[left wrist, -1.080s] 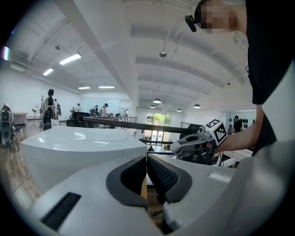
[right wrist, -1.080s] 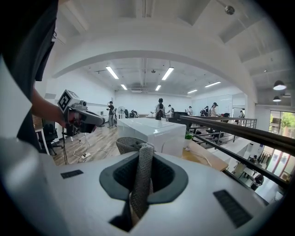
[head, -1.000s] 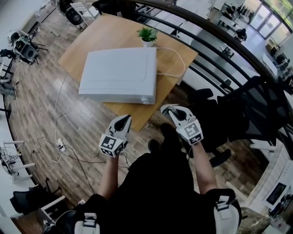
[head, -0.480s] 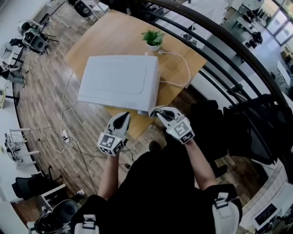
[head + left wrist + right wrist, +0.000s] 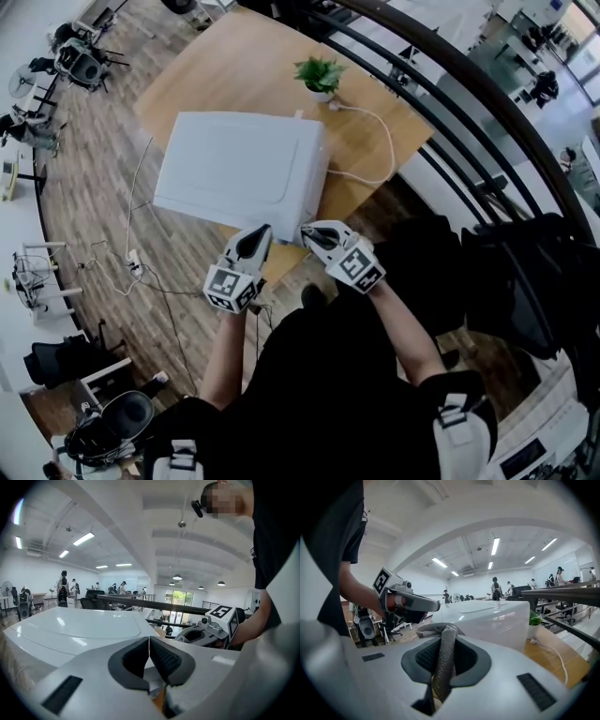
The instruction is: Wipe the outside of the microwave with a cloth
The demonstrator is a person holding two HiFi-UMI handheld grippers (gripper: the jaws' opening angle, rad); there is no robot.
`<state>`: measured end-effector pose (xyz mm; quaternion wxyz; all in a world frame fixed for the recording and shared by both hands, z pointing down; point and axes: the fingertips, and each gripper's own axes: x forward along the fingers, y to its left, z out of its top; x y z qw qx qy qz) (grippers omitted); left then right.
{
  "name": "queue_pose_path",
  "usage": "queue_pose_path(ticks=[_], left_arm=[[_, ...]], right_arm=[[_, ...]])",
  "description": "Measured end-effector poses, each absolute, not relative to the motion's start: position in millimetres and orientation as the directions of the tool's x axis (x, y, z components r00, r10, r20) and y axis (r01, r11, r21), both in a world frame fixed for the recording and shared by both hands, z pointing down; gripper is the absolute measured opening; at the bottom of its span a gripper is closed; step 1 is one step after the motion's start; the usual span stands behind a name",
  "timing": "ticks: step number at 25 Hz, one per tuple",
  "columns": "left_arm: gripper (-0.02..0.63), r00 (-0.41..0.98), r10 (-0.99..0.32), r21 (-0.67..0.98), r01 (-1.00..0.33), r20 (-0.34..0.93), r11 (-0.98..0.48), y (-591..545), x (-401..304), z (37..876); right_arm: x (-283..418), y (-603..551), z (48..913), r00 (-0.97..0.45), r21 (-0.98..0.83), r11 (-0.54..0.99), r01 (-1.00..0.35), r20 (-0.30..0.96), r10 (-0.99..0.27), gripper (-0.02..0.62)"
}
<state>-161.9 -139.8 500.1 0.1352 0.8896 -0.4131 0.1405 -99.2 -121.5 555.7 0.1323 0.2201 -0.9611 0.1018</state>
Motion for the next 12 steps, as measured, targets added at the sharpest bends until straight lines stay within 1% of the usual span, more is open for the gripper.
queue_pose_path(ticks=[6, 12], left_arm=[[0.006, 0.597, -0.707, 0.126, -0.79, 0.381, -0.6, -155.9, -160.9, 509.0], [0.006, 0.568, -0.717, 0.088, -0.804, 0.403, -0.588, -155.5, -167.6, 517.8]], right_arm=[[-103.7, -129.2, 554.6, -0.885, -0.138, 0.9, -0.413, 0.297, -0.36, 0.032], [-98.9, -147.4, 555.4, -0.881, -0.108, 0.905, -0.412, 0.301, -0.365, 0.032]])
